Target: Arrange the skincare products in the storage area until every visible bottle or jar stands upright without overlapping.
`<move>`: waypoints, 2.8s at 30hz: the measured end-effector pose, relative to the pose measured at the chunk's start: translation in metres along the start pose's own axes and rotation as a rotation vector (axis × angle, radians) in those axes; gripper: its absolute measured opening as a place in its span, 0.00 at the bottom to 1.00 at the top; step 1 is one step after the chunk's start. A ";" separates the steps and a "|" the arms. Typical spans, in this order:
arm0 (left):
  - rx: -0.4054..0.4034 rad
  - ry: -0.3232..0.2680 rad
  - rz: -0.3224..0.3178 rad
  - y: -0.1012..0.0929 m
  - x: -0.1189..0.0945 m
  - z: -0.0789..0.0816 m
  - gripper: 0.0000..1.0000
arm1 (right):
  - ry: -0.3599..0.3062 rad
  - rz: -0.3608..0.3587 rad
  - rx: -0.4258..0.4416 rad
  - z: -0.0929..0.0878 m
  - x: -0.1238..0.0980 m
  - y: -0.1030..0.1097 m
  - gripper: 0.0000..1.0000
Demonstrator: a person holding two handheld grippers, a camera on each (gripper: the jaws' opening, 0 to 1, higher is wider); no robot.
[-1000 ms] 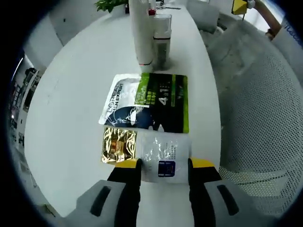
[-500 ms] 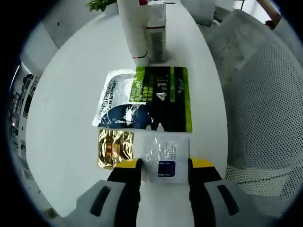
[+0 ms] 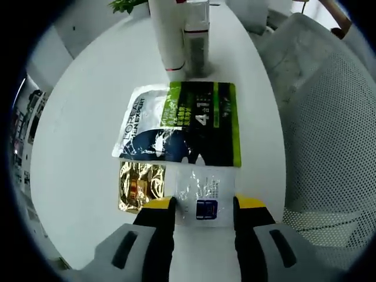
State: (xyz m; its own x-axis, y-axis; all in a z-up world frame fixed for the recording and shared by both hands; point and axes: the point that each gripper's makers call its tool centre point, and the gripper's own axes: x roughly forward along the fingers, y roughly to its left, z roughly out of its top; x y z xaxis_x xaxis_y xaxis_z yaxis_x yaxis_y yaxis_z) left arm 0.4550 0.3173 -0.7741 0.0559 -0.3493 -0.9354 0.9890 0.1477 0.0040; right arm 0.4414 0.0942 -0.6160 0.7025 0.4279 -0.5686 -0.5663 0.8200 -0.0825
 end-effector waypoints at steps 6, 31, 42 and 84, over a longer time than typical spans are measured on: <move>-0.001 -0.003 -0.003 0.001 0.000 0.000 0.37 | 0.007 0.002 0.000 -0.002 0.002 0.000 1.00; -0.099 -0.136 0.122 0.007 -0.029 0.014 0.45 | 0.005 0.016 0.001 -0.003 0.005 0.002 1.00; -0.269 -0.304 0.253 0.009 -0.075 0.023 0.56 | -0.004 0.030 -0.015 0.001 0.006 0.005 1.00; -0.627 -0.625 0.507 -0.010 -0.156 0.025 0.97 | -0.075 -0.058 0.045 0.000 -0.019 -0.007 1.00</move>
State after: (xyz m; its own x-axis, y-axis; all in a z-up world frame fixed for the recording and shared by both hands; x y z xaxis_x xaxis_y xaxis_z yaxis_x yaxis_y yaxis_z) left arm 0.4395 0.3471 -0.6198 0.6874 -0.5045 -0.5225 0.5889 0.8082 -0.0056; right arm 0.4322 0.0805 -0.6050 0.7648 0.4054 -0.5007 -0.5053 0.8596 -0.0759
